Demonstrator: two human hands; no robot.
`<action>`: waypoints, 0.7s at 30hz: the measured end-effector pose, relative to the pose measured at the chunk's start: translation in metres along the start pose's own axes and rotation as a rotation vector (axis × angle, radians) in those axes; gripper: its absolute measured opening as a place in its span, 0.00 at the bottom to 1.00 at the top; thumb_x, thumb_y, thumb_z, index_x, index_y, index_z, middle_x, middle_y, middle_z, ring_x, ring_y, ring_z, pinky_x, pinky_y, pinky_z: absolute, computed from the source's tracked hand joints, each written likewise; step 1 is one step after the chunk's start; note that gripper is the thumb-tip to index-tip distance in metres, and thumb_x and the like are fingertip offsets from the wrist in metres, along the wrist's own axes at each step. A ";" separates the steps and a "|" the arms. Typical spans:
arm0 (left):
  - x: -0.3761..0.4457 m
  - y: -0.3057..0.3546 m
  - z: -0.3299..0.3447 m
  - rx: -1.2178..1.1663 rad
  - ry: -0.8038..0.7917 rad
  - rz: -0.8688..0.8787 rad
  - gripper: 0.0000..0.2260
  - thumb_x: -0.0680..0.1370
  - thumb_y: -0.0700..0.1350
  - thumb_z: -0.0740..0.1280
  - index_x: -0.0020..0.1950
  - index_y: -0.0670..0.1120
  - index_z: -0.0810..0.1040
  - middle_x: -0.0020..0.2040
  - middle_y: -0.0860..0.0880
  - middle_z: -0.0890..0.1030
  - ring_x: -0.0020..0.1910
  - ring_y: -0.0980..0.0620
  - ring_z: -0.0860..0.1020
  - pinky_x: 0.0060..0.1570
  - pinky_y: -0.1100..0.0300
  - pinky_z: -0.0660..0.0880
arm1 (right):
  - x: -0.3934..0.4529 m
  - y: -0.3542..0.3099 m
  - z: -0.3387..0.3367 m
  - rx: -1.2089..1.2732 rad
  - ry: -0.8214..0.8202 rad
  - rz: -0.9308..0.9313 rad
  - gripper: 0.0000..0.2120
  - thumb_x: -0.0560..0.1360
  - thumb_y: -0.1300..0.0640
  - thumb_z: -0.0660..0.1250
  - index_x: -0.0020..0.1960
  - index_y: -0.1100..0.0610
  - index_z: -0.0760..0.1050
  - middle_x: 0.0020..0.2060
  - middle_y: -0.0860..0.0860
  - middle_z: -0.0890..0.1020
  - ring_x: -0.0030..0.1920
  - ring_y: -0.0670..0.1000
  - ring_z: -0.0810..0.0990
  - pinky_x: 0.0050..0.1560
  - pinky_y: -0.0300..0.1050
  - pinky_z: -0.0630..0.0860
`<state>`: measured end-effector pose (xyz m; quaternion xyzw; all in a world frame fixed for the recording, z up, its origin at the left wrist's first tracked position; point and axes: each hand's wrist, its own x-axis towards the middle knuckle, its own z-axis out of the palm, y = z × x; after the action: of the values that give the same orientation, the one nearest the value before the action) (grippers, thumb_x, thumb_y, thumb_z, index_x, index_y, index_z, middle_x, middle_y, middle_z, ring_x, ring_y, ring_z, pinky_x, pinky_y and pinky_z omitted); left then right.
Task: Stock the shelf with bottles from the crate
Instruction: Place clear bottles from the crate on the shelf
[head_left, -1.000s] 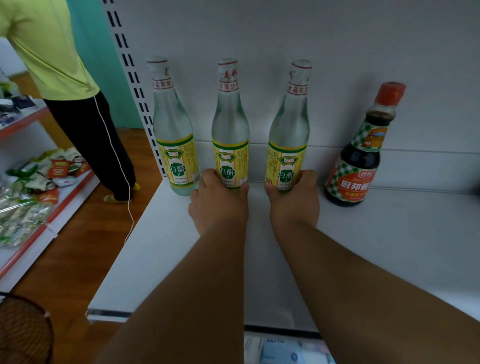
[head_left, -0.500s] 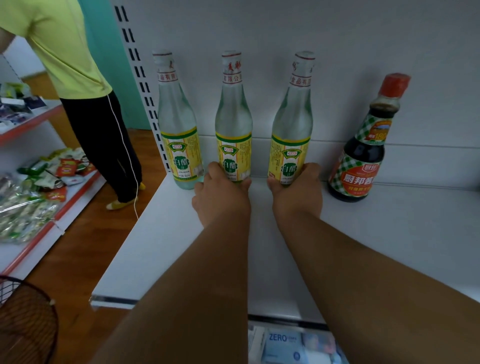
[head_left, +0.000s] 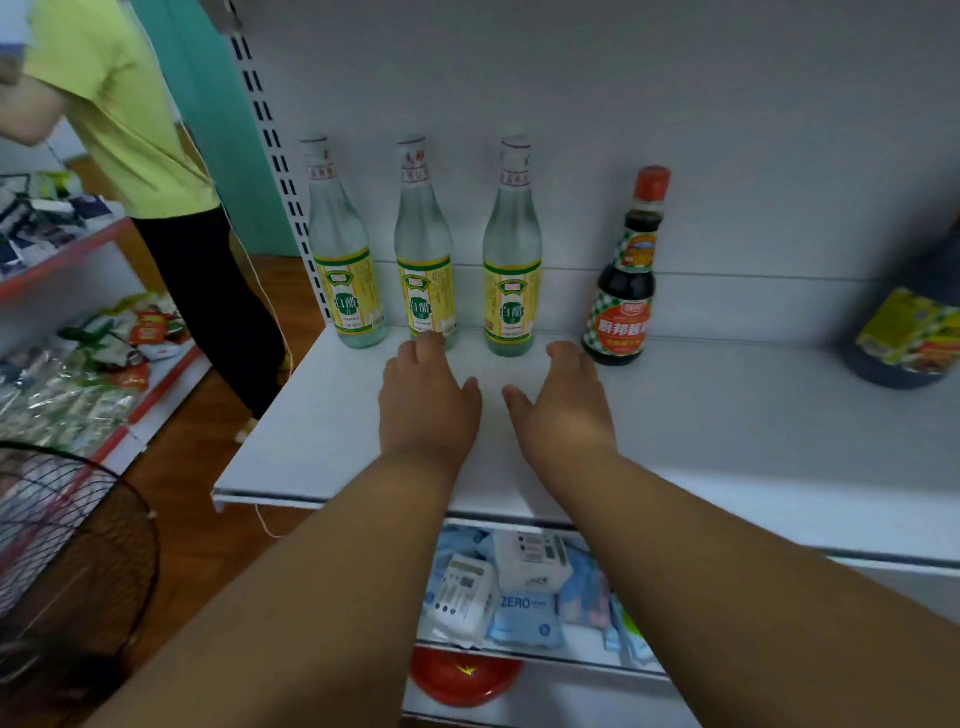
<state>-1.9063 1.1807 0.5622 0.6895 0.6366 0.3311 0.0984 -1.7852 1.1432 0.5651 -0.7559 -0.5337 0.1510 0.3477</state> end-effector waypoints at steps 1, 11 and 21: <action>-0.016 0.007 -0.006 0.002 -0.010 0.030 0.23 0.74 0.47 0.70 0.65 0.41 0.70 0.60 0.41 0.74 0.60 0.40 0.71 0.58 0.46 0.71 | -0.012 0.002 -0.011 -0.040 -0.011 -0.043 0.29 0.76 0.50 0.68 0.72 0.59 0.63 0.68 0.57 0.68 0.67 0.58 0.69 0.65 0.49 0.67; -0.191 0.102 -0.072 0.131 -0.023 0.124 0.22 0.75 0.49 0.69 0.67 0.46 0.71 0.60 0.46 0.76 0.60 0.45 0.73 0.61 0.50 0.71 | -0.146 0.046 -0.152 -0.199 -0.065 -0.271 0.27 0.75 0.52 0.67 0.71 0.58 0.65 0.64 0.57 0.72 0.64 0.58 0.71 0.63 0.50 0.69; -0.346 0.174 -0.027 0.180 -0.182 0.233 0.18 0.74 0.48 0.68 0.63 0.46 0.73 0.56 0.44 0.77 0.56 0.43 0.74 0.54 0.50 0.70 | -0.247 0.166 -0.236 -0.209 -0.119 -0.277 0.21 0.74 0.56 0.68 0.65 0.60 0.71 0.59 0.60 0.75 0.59 0.61 0.73 0.58 0.53 0.70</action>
<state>-1.7704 0.8169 0.5655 0.7917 0.5680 0.2184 0.0545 -1.6223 0.8006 0.5842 -0.6971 -0.6649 0.0900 0.2528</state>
